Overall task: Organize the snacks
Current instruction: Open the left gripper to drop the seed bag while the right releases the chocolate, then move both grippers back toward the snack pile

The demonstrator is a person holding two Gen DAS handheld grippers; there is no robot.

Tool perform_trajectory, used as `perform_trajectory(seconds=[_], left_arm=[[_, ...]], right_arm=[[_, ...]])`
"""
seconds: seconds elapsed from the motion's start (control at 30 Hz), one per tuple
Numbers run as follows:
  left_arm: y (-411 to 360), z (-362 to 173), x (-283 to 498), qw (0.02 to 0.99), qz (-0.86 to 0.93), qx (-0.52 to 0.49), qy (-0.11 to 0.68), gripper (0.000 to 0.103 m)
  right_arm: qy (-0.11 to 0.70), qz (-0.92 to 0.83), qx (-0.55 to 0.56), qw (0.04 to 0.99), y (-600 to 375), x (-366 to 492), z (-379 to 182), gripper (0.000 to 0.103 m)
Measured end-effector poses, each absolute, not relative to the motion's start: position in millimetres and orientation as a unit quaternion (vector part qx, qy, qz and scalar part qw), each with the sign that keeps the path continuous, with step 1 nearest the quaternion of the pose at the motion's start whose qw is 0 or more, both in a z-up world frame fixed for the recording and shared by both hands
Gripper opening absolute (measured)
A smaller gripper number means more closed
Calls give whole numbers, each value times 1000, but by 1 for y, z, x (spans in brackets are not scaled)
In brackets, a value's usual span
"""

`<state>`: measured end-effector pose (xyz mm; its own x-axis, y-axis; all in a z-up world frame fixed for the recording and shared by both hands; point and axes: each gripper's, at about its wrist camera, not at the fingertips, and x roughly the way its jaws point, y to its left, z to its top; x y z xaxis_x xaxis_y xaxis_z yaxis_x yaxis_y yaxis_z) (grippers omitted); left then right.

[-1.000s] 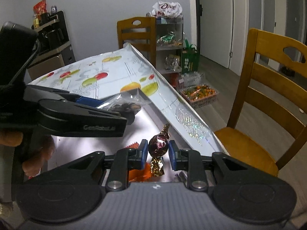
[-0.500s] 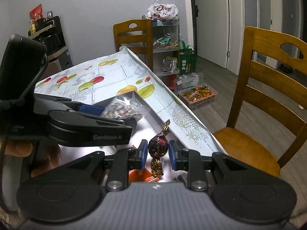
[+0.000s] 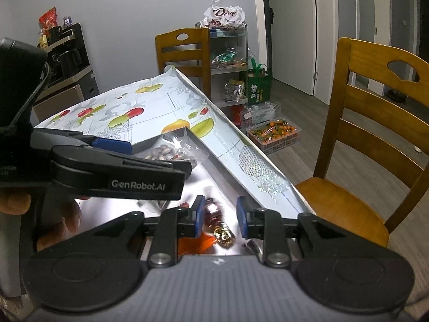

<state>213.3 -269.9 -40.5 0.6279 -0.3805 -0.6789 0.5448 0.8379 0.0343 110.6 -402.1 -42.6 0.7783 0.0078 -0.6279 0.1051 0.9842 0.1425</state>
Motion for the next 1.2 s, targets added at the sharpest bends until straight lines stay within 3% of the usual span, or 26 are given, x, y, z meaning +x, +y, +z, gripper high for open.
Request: perform_trajectory(seconds=[0.1, 0.17, 1.2], left_arm=[[-267, -37, 211, 896, -258, 110, 343, 96], [-265, -33, 208, 897, -260, 105, 341, 97], [-206, 16, 135, 917, -265, 92, 285, 102]], right_arm=[[330, -27, 91, 939, -403, 106, -40, 42], [327, -27, 96, 940, -404, 102, -37, 45], [287, -62, 110, 950, -405, 22, 16, 54]])
